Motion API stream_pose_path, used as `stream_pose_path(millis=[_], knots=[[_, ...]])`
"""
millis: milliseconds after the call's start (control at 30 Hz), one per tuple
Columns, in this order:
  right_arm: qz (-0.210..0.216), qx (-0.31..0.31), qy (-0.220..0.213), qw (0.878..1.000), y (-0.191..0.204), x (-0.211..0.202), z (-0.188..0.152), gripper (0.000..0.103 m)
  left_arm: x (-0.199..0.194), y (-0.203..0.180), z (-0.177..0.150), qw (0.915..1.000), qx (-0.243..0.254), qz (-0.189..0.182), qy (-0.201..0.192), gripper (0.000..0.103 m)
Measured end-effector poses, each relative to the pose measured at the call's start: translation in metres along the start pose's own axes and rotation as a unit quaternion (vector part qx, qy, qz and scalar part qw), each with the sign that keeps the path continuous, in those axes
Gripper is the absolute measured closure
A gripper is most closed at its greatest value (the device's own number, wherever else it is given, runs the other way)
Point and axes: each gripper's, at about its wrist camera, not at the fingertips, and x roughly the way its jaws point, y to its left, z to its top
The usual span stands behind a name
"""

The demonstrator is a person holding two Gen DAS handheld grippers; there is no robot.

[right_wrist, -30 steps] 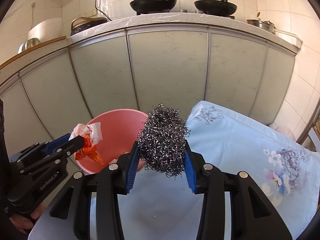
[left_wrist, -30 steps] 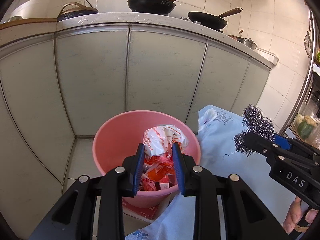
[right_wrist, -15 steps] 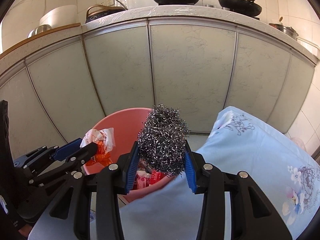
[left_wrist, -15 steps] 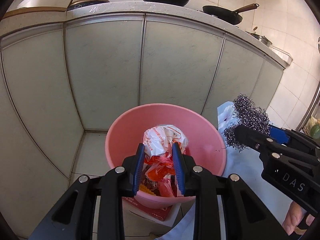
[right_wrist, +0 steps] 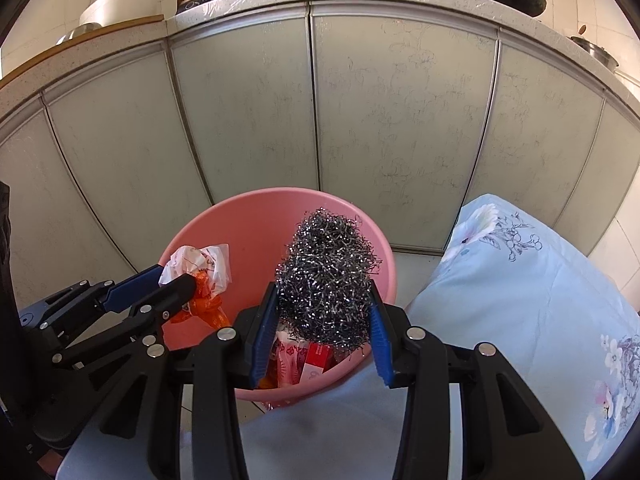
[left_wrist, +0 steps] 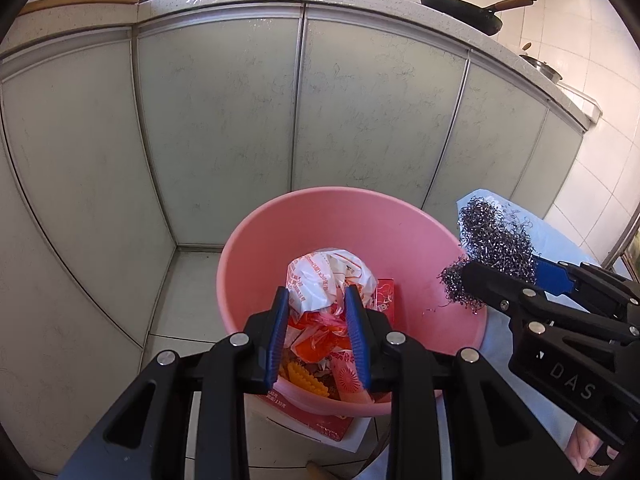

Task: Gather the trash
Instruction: 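Carry the orange wrapper and steel wool over the pink bucket, then open both tools to drop the wrapper and steel wool into the bucket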

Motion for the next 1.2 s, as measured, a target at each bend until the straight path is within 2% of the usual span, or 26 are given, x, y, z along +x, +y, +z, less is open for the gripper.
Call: stream_pose_path(millis=[900, 1200], knots=[[0.007, -0.022, 0.043, 0.999, 0.005, 0.036, -0.003, 0.061, 0.032, -0.007, 0.0, 0.9995, -0.002, 0.02, 0.026, 0.075], [0.016, -0.027, 0.075, 0.997, 0.004, 0.055, 0.003, 0.061, 0.045, -0.008, 0.004, 0.999, -0.004, 0.022, 0.038, 0.074]])
